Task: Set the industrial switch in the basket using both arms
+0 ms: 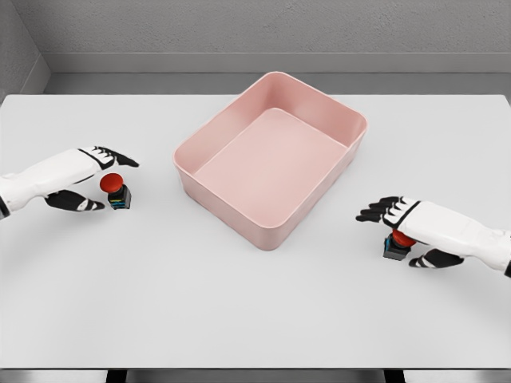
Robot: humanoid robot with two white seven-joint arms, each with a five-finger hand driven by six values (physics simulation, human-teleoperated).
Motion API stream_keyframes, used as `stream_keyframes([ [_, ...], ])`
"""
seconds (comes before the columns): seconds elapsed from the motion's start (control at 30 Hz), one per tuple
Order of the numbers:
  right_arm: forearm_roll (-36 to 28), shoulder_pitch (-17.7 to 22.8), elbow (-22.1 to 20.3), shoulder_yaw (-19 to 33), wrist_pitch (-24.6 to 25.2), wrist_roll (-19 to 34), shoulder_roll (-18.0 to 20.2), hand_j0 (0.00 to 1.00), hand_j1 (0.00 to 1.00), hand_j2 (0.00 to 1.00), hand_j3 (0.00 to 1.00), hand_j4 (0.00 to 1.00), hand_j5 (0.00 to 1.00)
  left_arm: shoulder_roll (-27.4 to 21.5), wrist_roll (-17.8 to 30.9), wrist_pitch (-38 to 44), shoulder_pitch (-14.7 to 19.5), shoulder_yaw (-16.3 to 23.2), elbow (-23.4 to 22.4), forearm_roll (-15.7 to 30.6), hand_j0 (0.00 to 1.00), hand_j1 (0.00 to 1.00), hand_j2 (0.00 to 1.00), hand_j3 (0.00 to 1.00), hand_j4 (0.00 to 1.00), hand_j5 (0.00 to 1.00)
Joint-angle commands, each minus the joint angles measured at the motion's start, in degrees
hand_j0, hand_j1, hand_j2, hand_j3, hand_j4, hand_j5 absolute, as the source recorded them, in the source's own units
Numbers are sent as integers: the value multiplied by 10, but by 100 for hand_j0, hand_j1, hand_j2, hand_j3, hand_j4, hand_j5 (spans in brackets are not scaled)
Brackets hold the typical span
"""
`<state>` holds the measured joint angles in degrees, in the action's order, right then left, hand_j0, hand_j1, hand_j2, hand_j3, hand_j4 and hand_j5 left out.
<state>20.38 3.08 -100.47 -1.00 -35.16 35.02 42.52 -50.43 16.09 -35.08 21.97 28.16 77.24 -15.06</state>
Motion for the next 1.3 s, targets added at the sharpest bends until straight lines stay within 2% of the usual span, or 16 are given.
stream_keyframes([
  [0.0,13,0,0,-5,2,0,-1,100,100,100,100,100,100,-4,0,1,0,0,-1,4,80,80,80,80,80,80],
  [0.2,31,-17,4,-8,2,0,-5,100,100,100,100,100,100,-4,0,1,-4,0,5,4,77,77,77,77,77,77],
  [0.5,48,-17,11,-8,2,0,-18,100,100,100,100,100,100,-4,0,1,-4,4,8,4,74,74,74,74,74,74],
  [0.53,55,-18,11,-8,2,0,-18,99,99,99,99,99,99,-4,0,1,-4,4,9,4,73,73,73,73,73,73],
  [0.67,66,-17,11,-8,2,0,-24,79,79,79,79,79,79,-4,0,1,-8,4,11,4,73,73,73,73,73,73],
  [0.83,71,-17,11,-8,2,0,-23,65,65,65,65,65,65,-4,8,1,-9,4,11,5,62,62,62,62,62,62],
  [1.03,65,-15,10,-8,2,0,-18,56,56,56,56,56,56,-4,13,1,-9,4,11,6,49,49,49,49,49,49],
  [1.27,60,-11,9,-8,2,0,-17,55,55,55,55,55,55,-4,13,1,-9,3,10,8,49,49,49,49,49,49],
])
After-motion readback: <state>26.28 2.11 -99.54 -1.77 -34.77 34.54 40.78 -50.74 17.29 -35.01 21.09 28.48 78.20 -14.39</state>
